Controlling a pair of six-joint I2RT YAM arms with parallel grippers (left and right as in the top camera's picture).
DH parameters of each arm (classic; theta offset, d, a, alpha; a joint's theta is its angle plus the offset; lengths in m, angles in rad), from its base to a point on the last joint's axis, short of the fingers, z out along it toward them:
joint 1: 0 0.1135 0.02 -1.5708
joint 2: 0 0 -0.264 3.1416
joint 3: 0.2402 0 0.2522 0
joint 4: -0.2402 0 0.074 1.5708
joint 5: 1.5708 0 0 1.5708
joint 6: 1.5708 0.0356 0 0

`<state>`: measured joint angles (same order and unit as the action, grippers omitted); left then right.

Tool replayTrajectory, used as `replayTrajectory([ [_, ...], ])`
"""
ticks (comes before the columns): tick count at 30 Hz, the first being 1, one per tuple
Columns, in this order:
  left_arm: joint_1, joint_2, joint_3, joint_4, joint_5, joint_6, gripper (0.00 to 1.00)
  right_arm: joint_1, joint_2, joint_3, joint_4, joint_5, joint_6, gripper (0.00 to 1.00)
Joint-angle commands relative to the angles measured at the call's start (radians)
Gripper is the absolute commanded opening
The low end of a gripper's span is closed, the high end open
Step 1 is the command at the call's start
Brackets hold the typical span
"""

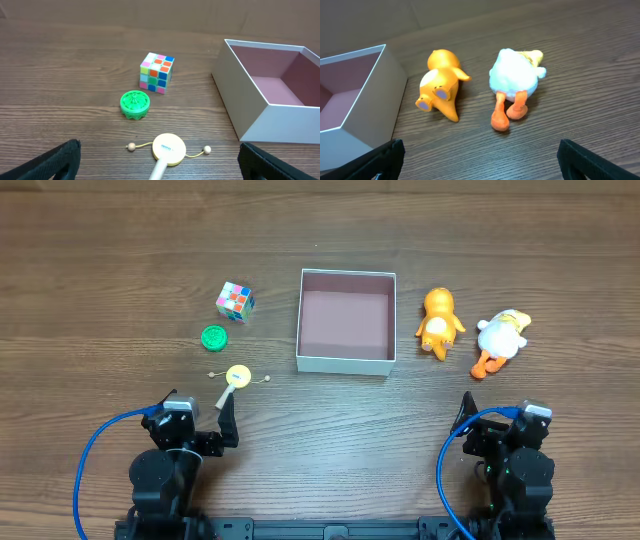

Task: Pack container
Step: 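Reach the right gripper to the orange dinosaur toy and grasp it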

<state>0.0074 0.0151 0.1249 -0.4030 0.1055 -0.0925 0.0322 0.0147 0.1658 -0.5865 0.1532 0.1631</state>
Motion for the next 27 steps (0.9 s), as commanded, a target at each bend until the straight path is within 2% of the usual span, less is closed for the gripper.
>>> replayTrajectory([
  [1,0.006,-0.011,-0.007,0.004,0.016,0.026,1.00,-0.006,-0.012,-0.011,0.002,-0.001,-0.004,1.00],
  [19,0.006,-0.011,-0.007,0.004,0.016,0.026,1.00,-0.006,-0.012,-0.011,0.006,-0.001,-0.003,1.00],
  [22,0.006,-0.011,-0.004,0.004,0.023,0.026,1.00,-0.006,-0.012,-0.003,0.026,-0.127,-0.003,1.00],
  [24,0.005,-0.011,0.035,0.004,0.066,0.017,1.00,-0.006,-0.008,0.063,0.006,-0.229,0.037,1.00],
  [27,0.005,0.021,0.143,-0.010,0.070,-0.038,1.00,-0.006,0.070,0.230,-0.047,-0.233,0.046,1.00],
])
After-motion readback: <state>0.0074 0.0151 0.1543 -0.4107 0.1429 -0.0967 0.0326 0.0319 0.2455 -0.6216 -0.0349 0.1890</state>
